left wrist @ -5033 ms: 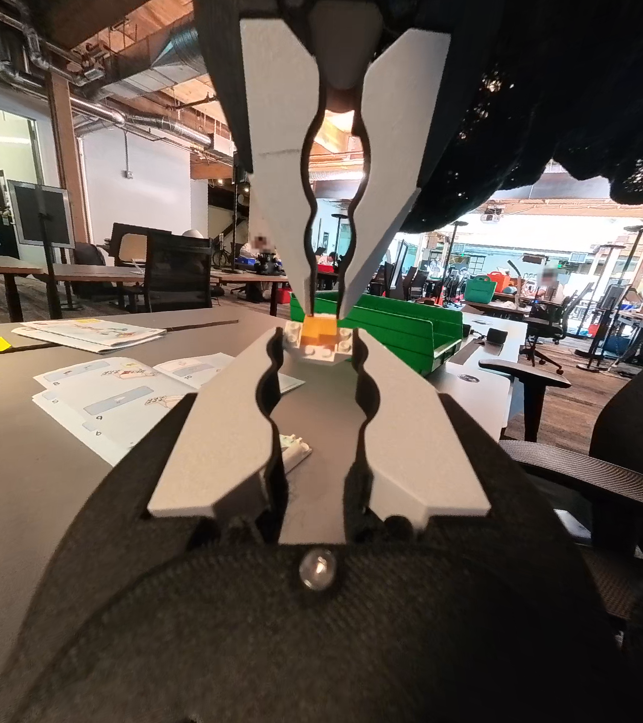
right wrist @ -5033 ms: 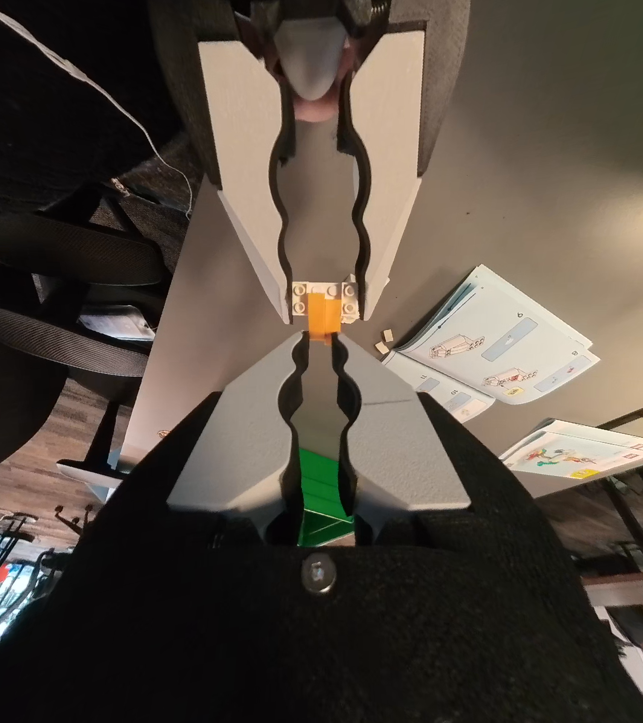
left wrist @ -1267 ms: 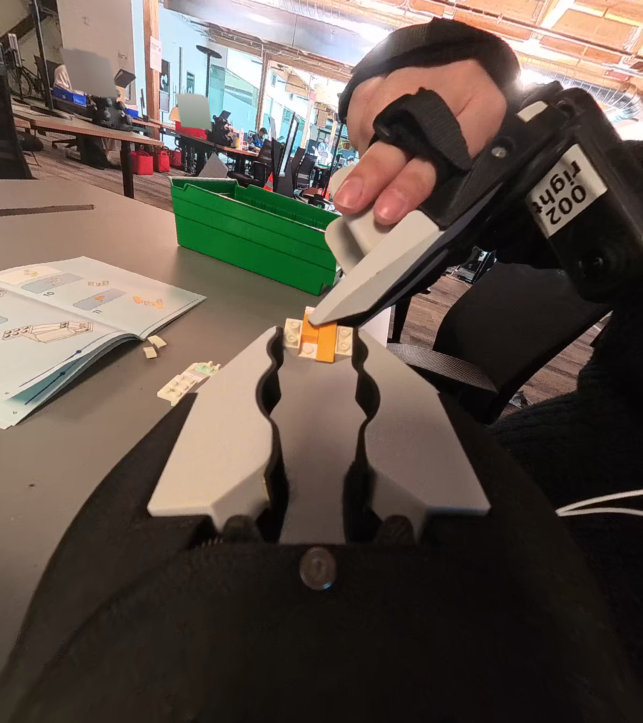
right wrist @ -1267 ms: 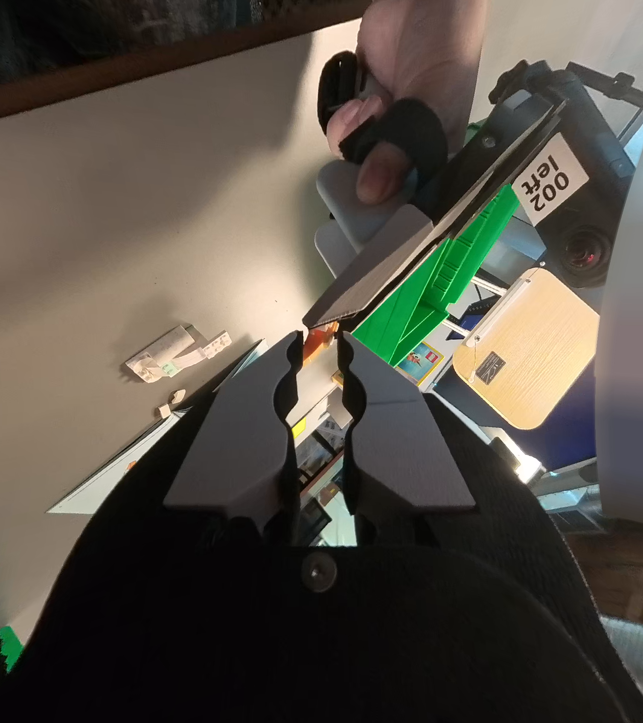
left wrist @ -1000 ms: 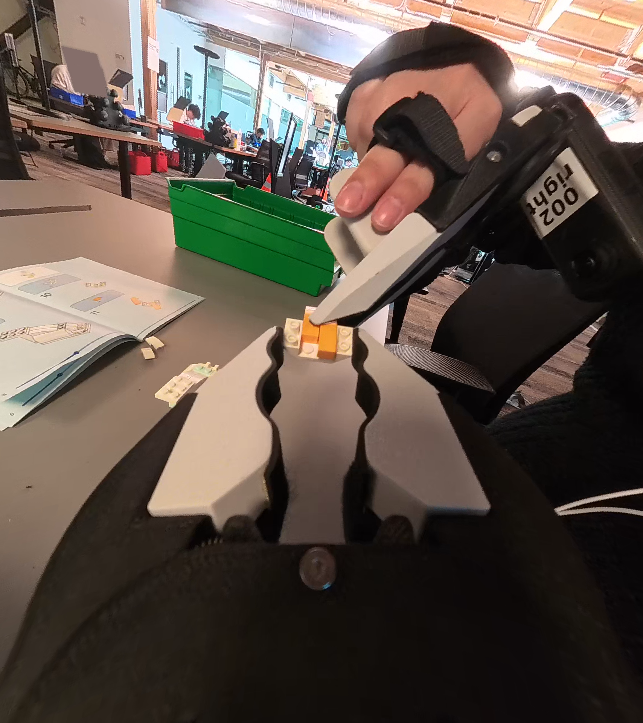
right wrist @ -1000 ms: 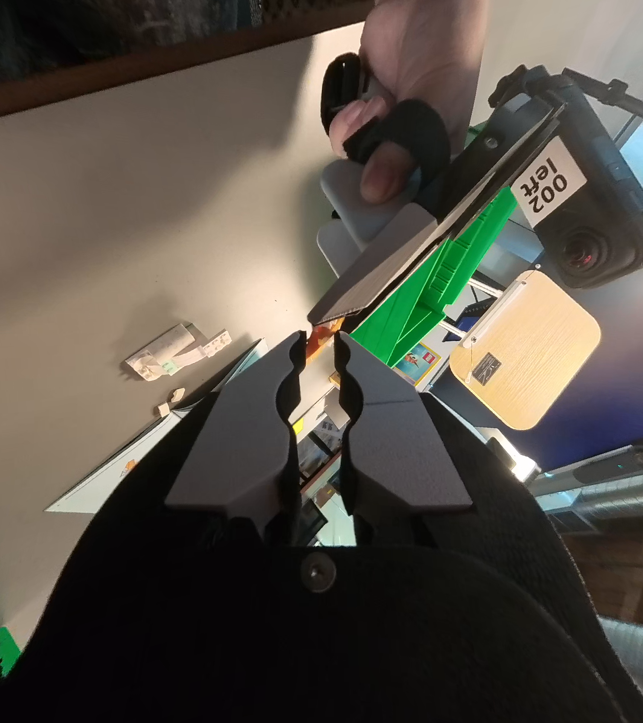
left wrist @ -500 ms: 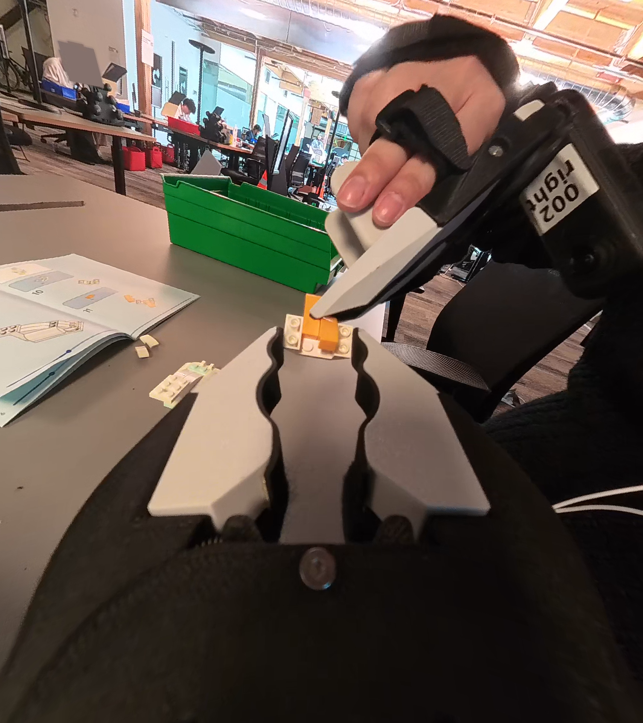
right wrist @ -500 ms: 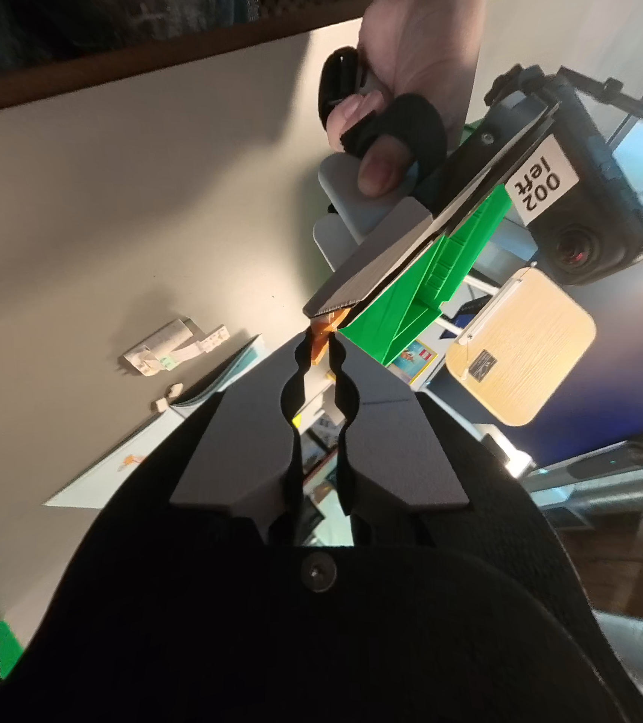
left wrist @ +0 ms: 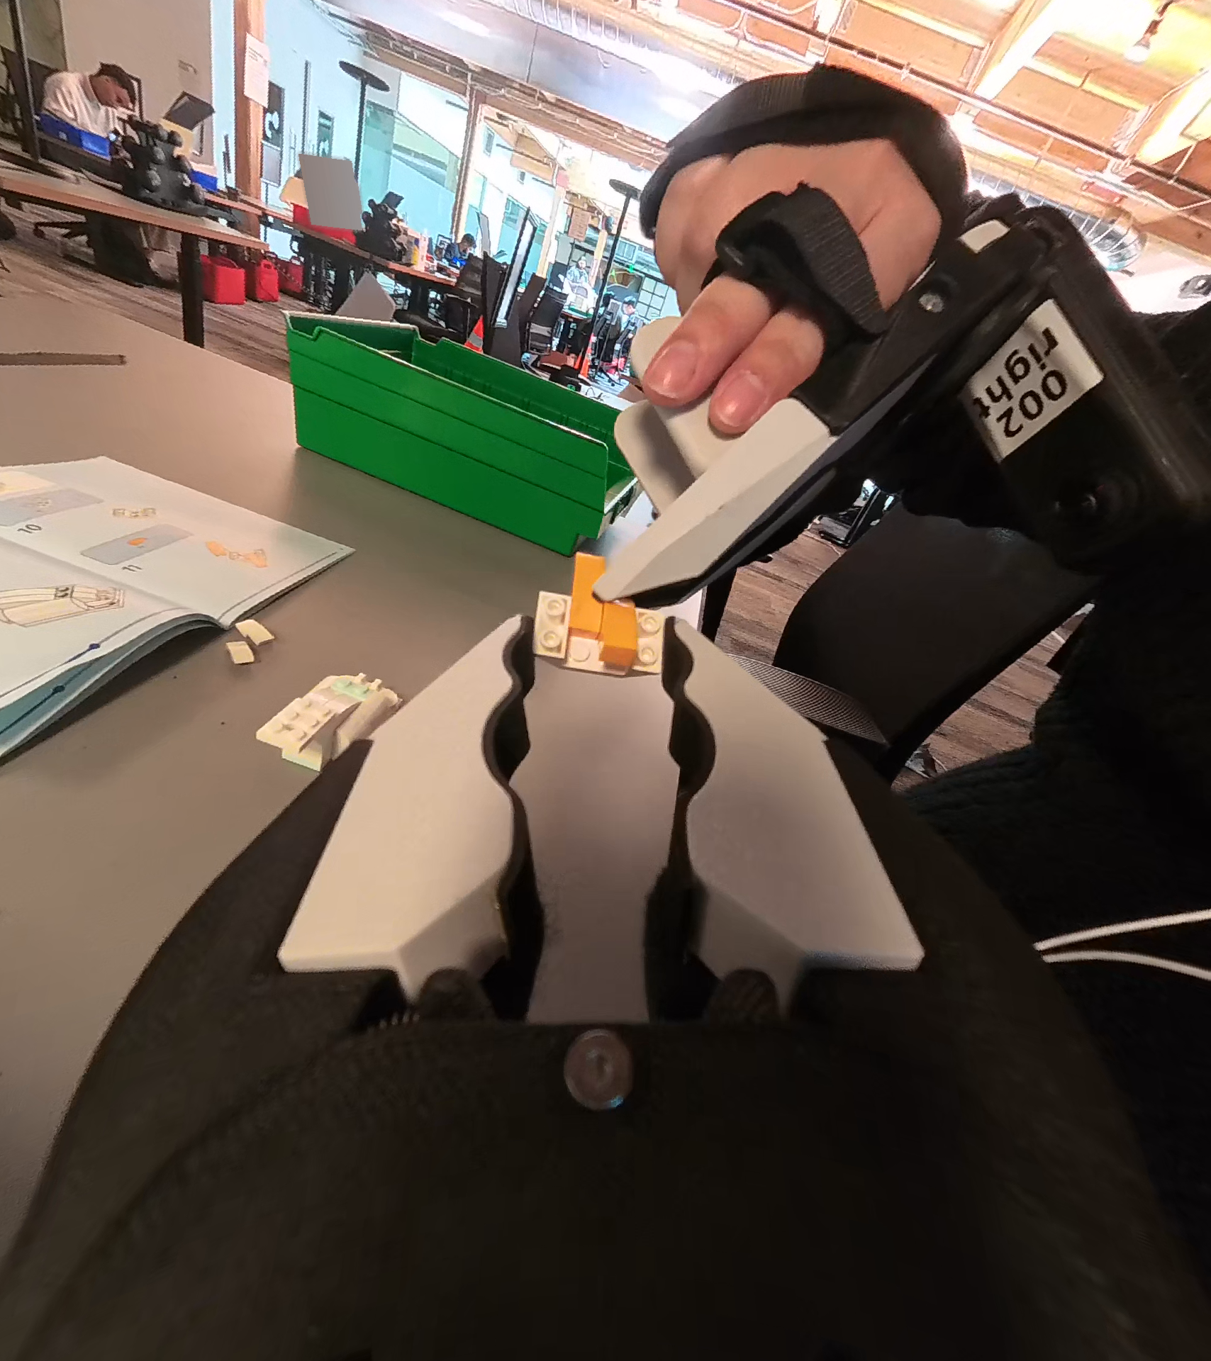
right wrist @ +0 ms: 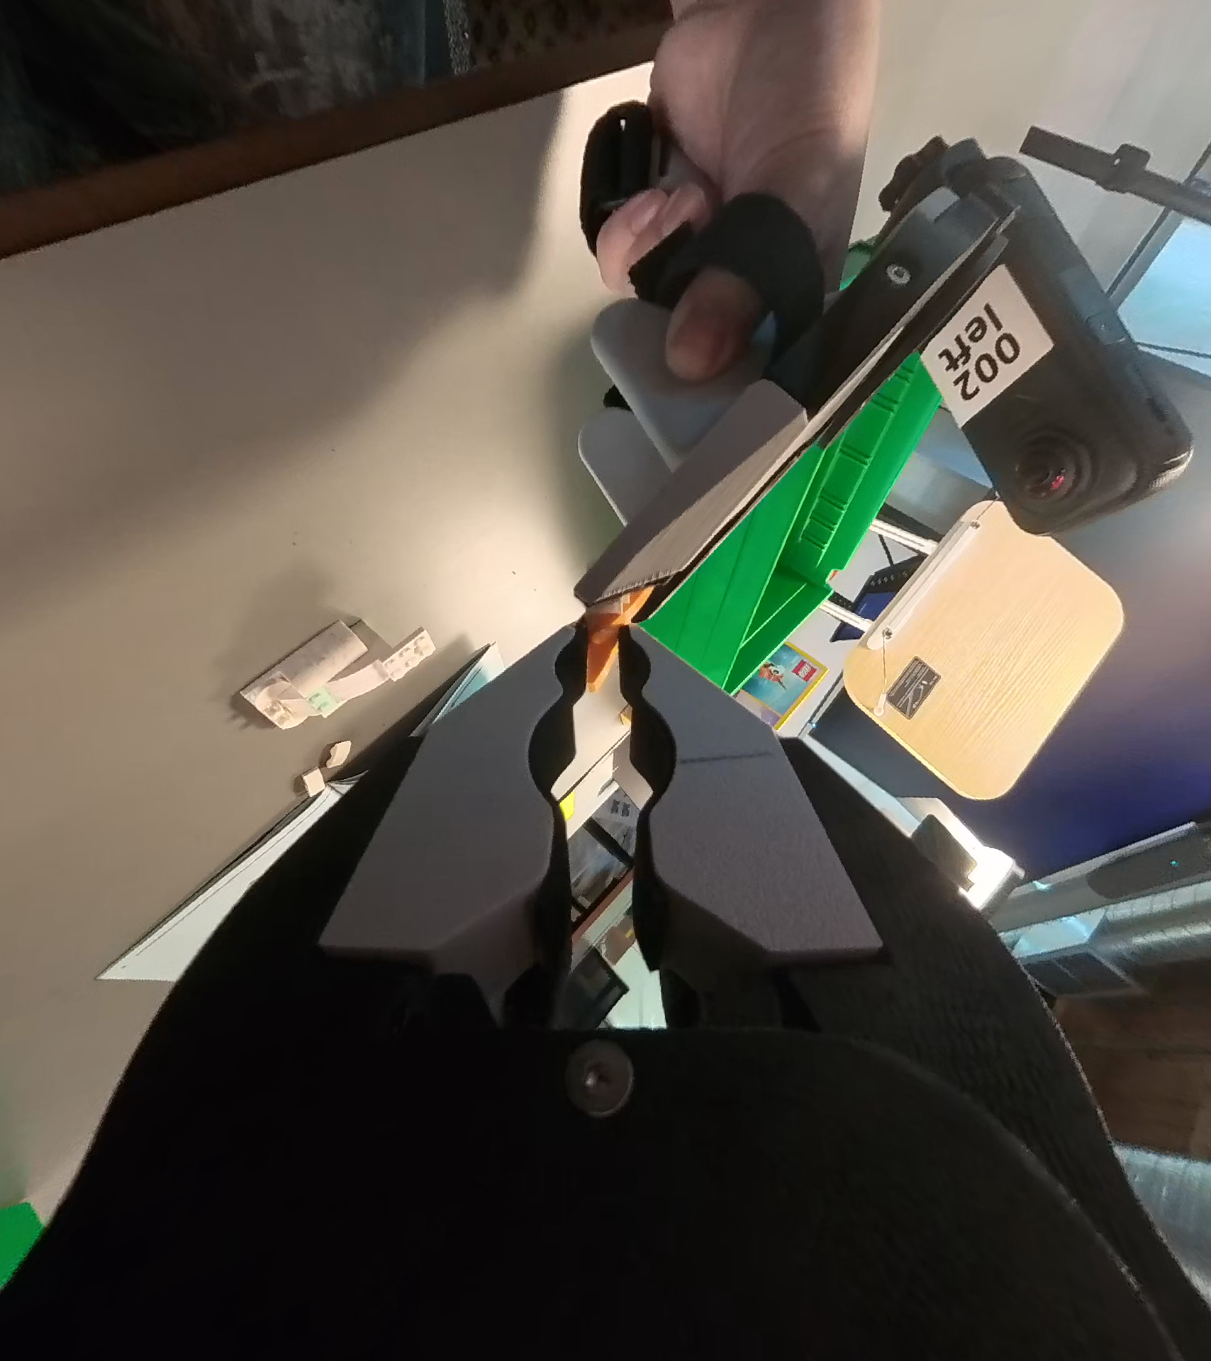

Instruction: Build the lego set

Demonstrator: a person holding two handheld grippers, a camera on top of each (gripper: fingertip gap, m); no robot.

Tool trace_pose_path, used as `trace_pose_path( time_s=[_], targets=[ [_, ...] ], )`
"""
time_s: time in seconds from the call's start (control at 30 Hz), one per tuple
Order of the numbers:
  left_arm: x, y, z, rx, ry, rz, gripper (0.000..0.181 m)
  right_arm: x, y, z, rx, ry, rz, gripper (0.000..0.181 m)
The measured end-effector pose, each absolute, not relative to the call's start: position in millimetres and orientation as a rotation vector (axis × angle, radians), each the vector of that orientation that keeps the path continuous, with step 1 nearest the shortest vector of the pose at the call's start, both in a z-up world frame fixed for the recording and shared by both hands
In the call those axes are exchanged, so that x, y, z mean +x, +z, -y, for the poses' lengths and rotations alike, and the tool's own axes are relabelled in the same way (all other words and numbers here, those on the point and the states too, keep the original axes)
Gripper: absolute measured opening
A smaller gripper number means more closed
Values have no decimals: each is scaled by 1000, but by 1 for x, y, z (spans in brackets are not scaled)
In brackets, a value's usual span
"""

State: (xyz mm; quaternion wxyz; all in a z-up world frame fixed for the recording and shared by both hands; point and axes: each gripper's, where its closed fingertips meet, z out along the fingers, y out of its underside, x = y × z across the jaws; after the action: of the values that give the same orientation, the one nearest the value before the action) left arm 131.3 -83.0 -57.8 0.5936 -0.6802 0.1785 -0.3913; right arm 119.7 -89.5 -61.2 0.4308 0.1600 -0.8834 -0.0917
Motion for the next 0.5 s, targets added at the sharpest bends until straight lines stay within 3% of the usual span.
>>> trace_pose_path(
  time_s=[0.5],
  targets=[
    [131,-56,83,-1621,-951,-429,33,125,-66,95,287,-45,2280,4]
  ],
)
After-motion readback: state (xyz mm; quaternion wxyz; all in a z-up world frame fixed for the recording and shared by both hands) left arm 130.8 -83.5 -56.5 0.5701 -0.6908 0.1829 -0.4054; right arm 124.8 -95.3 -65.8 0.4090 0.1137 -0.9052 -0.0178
